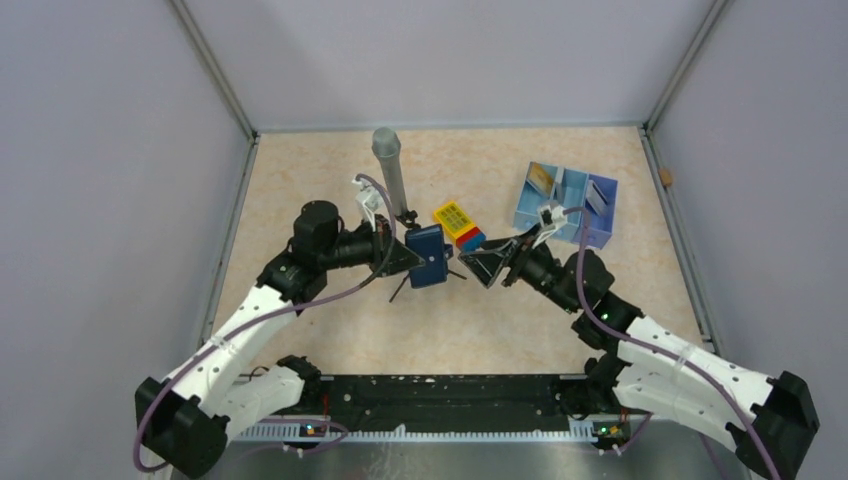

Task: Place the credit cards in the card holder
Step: Close the card holder.

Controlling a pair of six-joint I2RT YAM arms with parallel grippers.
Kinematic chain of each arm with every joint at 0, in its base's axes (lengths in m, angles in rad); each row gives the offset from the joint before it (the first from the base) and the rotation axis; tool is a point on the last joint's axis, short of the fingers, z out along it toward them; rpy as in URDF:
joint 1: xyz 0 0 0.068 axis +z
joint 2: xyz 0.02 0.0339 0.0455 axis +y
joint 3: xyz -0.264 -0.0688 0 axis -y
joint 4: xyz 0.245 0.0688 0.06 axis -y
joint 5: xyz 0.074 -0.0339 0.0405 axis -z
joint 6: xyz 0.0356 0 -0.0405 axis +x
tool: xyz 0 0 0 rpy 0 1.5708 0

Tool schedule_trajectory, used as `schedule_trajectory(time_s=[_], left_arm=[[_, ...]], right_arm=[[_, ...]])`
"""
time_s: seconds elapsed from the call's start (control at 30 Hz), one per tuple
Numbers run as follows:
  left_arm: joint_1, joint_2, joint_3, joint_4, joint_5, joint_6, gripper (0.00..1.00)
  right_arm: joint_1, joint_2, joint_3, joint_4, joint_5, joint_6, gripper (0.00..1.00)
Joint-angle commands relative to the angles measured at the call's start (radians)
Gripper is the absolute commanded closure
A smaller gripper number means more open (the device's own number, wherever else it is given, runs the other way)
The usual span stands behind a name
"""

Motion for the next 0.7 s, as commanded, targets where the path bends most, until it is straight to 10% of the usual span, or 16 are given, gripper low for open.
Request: schedule_trajectory(time_s=[0.0,0.67], left_arm=[[0.002,0.056,0.041,0.022,0.143,0.033,1.00],[0.024,0.094,0.020,0.032,0.178,0.005,1.00]], right_arm=[[-0.027,0.043,0.060,0.075,-0.137,-0.034,0.21],[-0.027,0.173,0.069,0.195,-0.322,-0.020,0.42]])
